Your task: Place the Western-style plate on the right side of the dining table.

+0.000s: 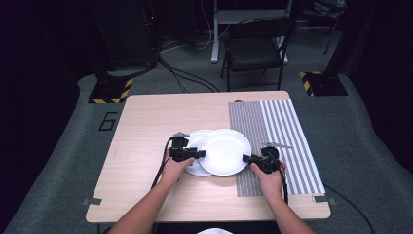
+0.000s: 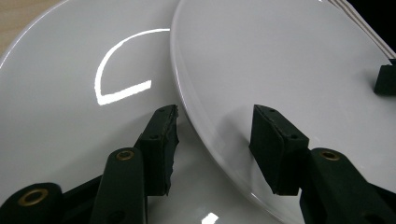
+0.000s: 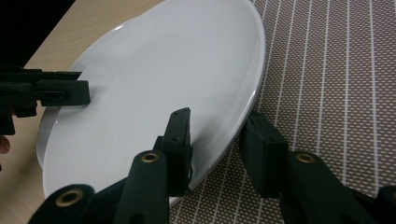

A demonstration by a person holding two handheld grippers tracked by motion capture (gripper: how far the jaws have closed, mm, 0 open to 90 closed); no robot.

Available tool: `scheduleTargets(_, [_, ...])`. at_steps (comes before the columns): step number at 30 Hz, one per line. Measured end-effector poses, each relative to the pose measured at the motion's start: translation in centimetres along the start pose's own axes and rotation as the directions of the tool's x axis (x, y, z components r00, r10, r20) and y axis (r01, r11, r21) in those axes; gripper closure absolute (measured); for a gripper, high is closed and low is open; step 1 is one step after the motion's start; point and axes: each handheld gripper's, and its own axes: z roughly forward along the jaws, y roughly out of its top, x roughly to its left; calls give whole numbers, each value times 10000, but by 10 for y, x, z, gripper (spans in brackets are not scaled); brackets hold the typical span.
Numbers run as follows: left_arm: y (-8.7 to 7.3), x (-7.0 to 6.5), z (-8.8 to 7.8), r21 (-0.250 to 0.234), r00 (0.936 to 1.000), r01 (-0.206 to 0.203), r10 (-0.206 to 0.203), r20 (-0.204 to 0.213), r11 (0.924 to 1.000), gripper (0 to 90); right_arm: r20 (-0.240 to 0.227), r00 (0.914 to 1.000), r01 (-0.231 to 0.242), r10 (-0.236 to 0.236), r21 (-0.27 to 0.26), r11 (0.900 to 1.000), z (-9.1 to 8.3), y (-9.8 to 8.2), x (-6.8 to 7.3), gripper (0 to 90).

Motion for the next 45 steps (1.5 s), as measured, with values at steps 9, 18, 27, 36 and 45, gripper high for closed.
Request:
scheduleTargets(9, [-3, -3, 1, -149, 9993, 171, -166, 325, 9997, 499, -55, 9997, -257, 257, -32, 9997, 1, -4, -2, 628])
scheduleTargets(18, [-5, -9, 1, -43, 9998, -97, 98, 179, 9999, 492, -225, 9981, -570, 570, -31, 9984, 1, -8, 0, 612])
scheduleTargets(27, [-7, -10, 1, -89, 9998, -20, 22, 208, 10000, 499, -48, 9991, -413, 414, 100, 9991, 1, -15, 12, 559])
scheduleTargets(36, [-8, -12, -1, -275, 9998, -56, 62, 199, 9996, 531, -173, 9977, -649, 652, 183, 9977, -6, -30, 20, 522])
scheduleTargets(45, [-9, -11, 0, -150, 9996, 194, -191, 228, 9997, 530, -102, 9976, -689, 691, 189, 9974, -3, -28, 23, 522])
